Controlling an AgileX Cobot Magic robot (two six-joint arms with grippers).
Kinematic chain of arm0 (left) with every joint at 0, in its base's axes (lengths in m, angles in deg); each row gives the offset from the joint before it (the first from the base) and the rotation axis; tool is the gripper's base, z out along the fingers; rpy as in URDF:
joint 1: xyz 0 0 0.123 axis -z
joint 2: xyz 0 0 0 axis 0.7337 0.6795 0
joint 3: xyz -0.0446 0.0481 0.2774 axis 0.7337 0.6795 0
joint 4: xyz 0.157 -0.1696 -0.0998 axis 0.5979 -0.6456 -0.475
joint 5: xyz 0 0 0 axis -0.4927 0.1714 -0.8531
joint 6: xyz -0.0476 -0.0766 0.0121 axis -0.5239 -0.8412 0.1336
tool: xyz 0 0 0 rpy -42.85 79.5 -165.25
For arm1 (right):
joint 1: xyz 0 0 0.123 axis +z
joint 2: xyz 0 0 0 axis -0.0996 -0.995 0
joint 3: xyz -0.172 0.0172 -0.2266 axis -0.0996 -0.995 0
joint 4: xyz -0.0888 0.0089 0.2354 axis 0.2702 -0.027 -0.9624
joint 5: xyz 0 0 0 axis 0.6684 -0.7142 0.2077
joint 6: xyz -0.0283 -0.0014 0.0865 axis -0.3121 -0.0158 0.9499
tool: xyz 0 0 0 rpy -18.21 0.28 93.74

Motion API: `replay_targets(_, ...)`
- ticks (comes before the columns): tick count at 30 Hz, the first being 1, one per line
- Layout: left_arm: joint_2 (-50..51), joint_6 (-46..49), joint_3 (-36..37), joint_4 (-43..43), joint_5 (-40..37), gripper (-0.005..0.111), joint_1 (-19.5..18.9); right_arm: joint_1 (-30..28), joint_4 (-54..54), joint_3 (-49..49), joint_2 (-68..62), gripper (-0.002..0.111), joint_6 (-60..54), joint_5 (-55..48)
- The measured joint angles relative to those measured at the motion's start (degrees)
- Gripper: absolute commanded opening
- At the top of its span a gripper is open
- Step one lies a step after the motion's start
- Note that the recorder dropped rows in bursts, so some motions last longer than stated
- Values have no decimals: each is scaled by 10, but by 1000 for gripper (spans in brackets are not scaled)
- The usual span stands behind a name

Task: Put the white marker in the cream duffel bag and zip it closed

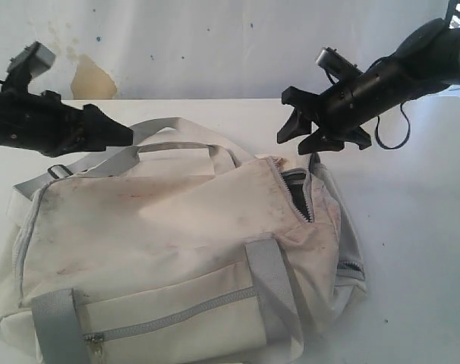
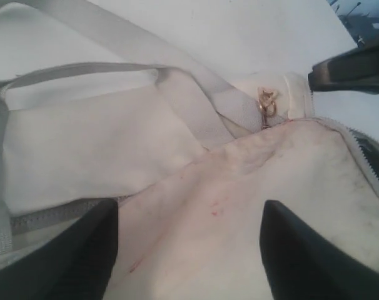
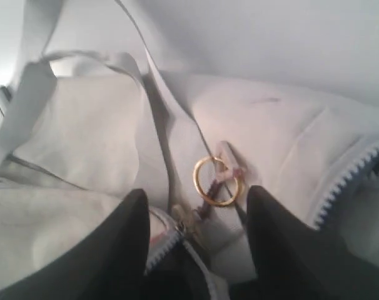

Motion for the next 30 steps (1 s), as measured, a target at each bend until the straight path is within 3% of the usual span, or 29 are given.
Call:
replay_targets(4,16,12,0,-5,19,69,25,11,-31,0,-10,46,-20,35)
replay_targets(9,20,25,0,-7,32,69,29,39,-34,0,-35,46,-32,62)
replay_targets(22,20,27,0,-8,35,69,29,66,81,0,-48,46,-22,140)
replay_targets(30,20,29,0,-8,39,69,29,72,113,0,-46,46,-23,112)
